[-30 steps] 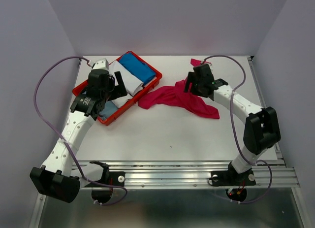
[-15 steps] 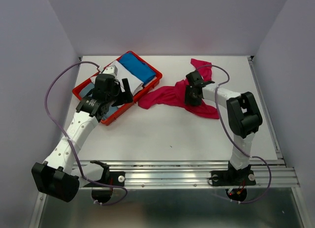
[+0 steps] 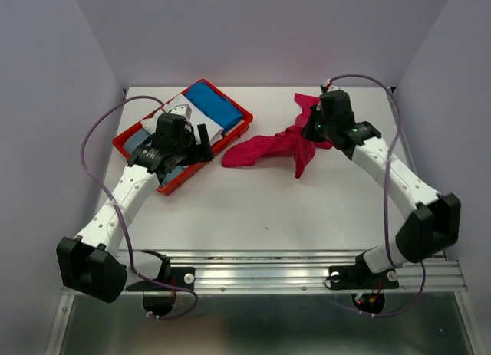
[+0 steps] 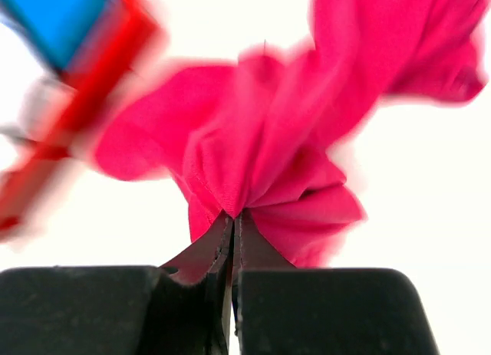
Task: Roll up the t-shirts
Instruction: Flatten out the T-shirt at the center of the board.
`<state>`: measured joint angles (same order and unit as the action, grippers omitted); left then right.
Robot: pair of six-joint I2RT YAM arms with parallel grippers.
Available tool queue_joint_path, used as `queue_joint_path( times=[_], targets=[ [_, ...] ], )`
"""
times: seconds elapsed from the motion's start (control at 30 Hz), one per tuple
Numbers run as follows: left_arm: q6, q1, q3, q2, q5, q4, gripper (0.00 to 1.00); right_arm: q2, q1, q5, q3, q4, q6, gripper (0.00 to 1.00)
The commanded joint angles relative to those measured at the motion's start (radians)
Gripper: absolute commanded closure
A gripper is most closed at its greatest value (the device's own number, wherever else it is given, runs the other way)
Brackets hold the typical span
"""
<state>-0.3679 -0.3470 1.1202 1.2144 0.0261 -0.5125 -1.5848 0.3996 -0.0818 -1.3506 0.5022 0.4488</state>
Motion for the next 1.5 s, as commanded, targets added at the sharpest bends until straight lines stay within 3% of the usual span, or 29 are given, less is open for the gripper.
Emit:
queue_joint_path(
  times=[0.0,0.2,0.33,0.63,0.73,0.8,0.9,1.07,1.27,1.47],
  targets=[
    [0.007,-0.006,0.019,-0.004,0.021,0.042,0.09,0.257,-0.001,-0.059,0.021,-0.013,-0.009,0.99],
    [0.014,-0.004,0.033,0.014,0.055,0.054,0.08,0.367,-0.027,-0.248,0.146,0.016,0.048,0.99],
    [0.007,-0.006,0.041,0.019,0.060,0.054,0.08,0.271,-0.116,-0.204,0.143,0.015,0.100,0.99],
    [0.020,-0.006,0.029,-0.021,0.026,0.023,0.07,0.172,-0.188,-0.187,-0.162,0.009,0.045,0.99],
    [0.021,-0.006,0.029,-0.024,0.018,0.022,0.07,0.221,-0.188,-0.083,-0.234,-0.036,-0.020,0.99],
    [0.021,-0.006,0.027,-0.027,0.017,0.026,0.07,0.264,-0.188,0.127,-0.240,-0.088,-0.030,0.99],
    [0.026,-0.004,0.033,-0.024,0.003,0.025,0.07,0.312,-0.188,0.268,-0.275,-0.125,-0.010,0.99],
    [0.018,-0.006,0.044,-0.024,0.018,0.028,0.07,0.328,-0.188,0.362,-0.273,-0.143,0.036,0.99],
    [0.000,-0.006,0.041,-0.038,0.014,0.022,0.07,0.324,-0.188,0.254,-0.214,-0.123,0.038,0.99],
    [-0.011,-0.006,0.030,-0.042,0.026,0.019,0.07,0.159,-0.244,-0.100,-0.242,0.016,-0.022,0.99]
  ],
)
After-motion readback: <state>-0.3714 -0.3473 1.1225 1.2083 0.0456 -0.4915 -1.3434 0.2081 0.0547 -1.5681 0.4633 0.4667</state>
